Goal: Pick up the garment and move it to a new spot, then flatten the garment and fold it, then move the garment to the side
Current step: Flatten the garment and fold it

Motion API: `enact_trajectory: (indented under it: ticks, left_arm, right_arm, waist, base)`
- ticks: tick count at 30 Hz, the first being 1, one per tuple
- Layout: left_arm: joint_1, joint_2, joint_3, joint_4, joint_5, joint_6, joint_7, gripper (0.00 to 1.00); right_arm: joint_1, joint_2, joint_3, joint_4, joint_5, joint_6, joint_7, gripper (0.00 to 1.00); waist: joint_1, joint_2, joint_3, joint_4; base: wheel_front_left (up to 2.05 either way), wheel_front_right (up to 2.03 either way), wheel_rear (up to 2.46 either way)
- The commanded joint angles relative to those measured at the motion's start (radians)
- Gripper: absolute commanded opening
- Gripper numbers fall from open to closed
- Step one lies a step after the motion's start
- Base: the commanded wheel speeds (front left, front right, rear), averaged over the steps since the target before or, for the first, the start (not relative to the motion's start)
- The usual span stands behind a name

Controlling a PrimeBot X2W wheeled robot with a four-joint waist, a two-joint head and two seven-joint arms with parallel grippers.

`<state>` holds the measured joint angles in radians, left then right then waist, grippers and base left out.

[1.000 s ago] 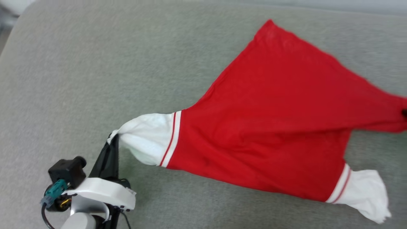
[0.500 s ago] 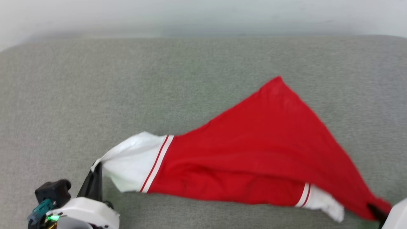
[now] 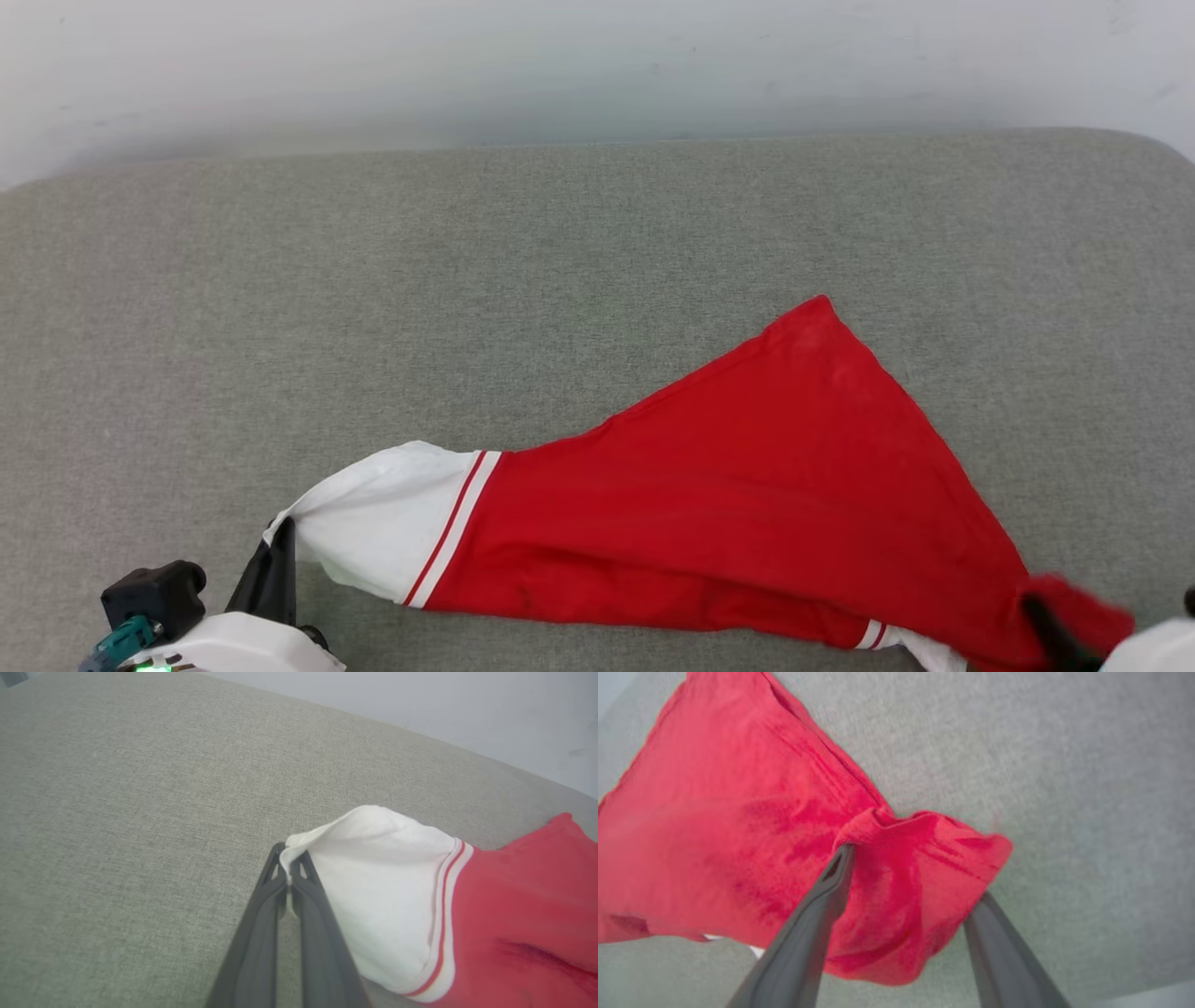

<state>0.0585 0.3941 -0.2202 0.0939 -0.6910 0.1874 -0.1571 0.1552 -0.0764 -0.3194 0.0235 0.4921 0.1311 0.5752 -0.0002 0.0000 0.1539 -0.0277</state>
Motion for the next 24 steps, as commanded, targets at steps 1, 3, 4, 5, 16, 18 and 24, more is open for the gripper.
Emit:
enact_trajectory:
  ticks: [1,3,4,5,16,18,24]
  left_arm:
    - [-0.006,-0.004,-0.003,-0.005,0.005,-0.003,-0.007,0.00]
    - [-0.018,-0.008,-0.009,-0.012,0.010,-0.007,-0.013,0.00]
    - [-0.025,-0.011,-0.013,-0.017,0.011,-0.009,-0.017,0.00]
    - [-0.030,-0.012,-0.016,-0.021,0.013,-0.010,-0.019,0.00]
    - [-0.113,-0.033,-0.049,-0.082,0.049,-0.008,-0.031,0.00]
    - [-0.133,-0.041,-0.056,-0.088,0.056,-0.011,-0.037,0.00]
    - [-0.181,-0.065,-0.075,-0.100,0.072,-0.021,-0.060,0.00]
  right_arm:
    - [-0.041,-0.026,0.018,-0.012,0.007,-0.001,-0.059,1.00]
    - [-0.071,-0.056,0.038,-0.010,0.011,-0.001,-0.149,1.00]
    - [-0.088,-0.077,0.053,-0.003,0.005,-0.001,-0.191,1.00]
    - [-0.107,-0.091,0.067,0.003,0.005,-0.001,-0.230,1.00]
    - [-0.379,-0.246,0.264,0.166,0.030,-0.001,-0.321,1.00]
    - [-0.438,-0.280,0.307,0.202,0.040,-0.001,-0.286,1.00]
    - [-0.603,-0.373,0.425,0.279,0.101,-0.001,-0.107,1.00]
  waist:
    - [0.0002,0.0000,0.001,0.005]
    - [0.0002,0.0000,0.003,0.012]
    - [0.0002,0.0000,0.005,0.017]
    - [0.0002,0.0000,0.008,0.023]
    - [0.0002,0.0000,0.083,0.083]
    - [0.0002,0.0000,0.107,0.098]
    - [0.0002,0.0000,0.155,0.140]
  base:
    - [0.00,0.00,0.00]
    - [0.00,0.00,0.00]
    - [0.00,0.00,0.00]
    - [0.00,0.00,0.00]
    - [0.00,0.00,0.00]
    - [0.00,0.00,0.00]
    - [0.00,0.00,0.00]
